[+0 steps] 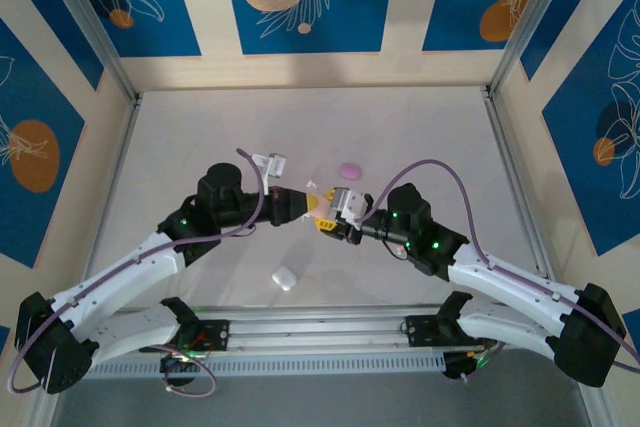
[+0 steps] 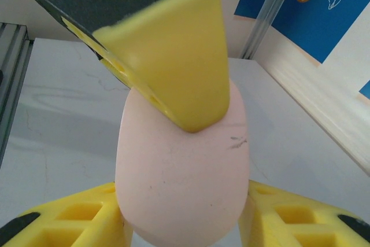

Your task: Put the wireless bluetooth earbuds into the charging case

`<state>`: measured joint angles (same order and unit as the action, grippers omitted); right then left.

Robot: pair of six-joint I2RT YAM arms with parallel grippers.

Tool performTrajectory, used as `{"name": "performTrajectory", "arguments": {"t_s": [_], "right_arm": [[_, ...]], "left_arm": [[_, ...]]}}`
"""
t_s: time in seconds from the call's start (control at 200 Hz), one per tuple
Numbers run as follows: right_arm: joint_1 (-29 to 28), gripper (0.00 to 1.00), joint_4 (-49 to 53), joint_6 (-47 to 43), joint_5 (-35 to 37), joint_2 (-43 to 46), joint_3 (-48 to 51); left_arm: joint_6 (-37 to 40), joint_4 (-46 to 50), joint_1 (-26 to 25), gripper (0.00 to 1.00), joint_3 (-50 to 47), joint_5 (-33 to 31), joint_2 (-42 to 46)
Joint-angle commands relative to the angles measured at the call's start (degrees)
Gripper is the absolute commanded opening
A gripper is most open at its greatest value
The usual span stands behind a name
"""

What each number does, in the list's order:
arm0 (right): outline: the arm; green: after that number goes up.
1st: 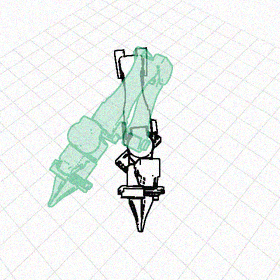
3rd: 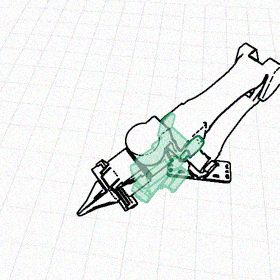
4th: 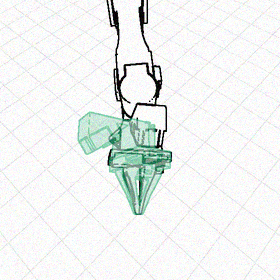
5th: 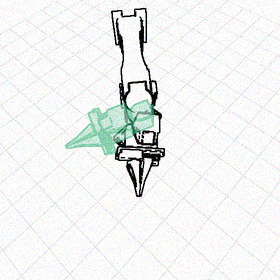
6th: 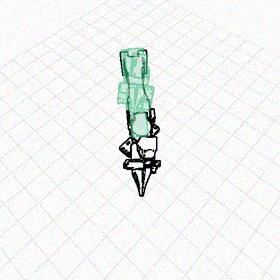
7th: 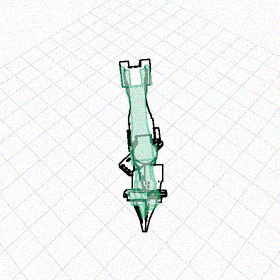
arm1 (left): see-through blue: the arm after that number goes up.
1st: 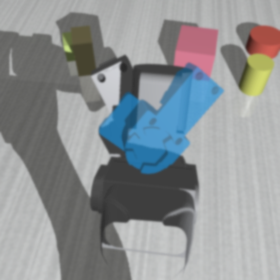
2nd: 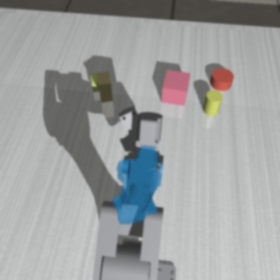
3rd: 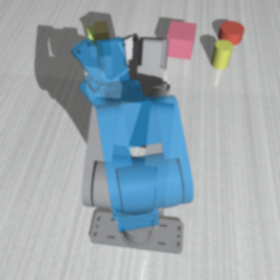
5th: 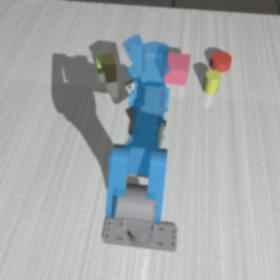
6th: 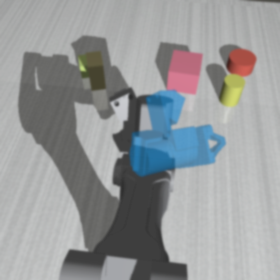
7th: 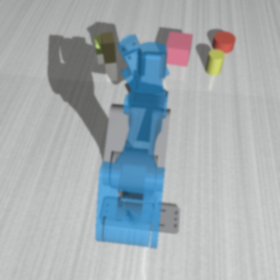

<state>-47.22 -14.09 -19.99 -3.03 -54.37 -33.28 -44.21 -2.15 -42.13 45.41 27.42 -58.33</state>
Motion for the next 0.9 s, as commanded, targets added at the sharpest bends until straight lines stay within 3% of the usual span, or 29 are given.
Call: {"name": "performTrajectory", "arguments": {"t_s": [0.0,0.405,0.64,0.775,0.895], "right_arm": [[-0.05,0.49,-3.39,-0.73,-0.63,1.46,-1.57],[-0.05,0.46,-3.14,-0.58,-1.28,2.0,-1.34],[0.13,0.35,-1.48,0.93,-2.78,2.38,-2.25],[1.11,0.31,4.27,3.34,-8.38,1.92,-4.84],[2.59,0.3,9.31,7.84,-14.84,0.99,-7.03]], "left_arm": [[-0.71,-0.12,-0.15,0.07,1.59,1.35,-0.35],[-0.75,0.66,-0.14,0.07,1.79,0.94,-0.39],[-0.06,0.61,-0.08,0.09,1.49,0.33,-0.13],[2.31,-1.06,-0.13,0.28,0.75,0.89,0.65],[7.2,-1.09,-0.15,0.61,0.13,0.76,2.51]]}}
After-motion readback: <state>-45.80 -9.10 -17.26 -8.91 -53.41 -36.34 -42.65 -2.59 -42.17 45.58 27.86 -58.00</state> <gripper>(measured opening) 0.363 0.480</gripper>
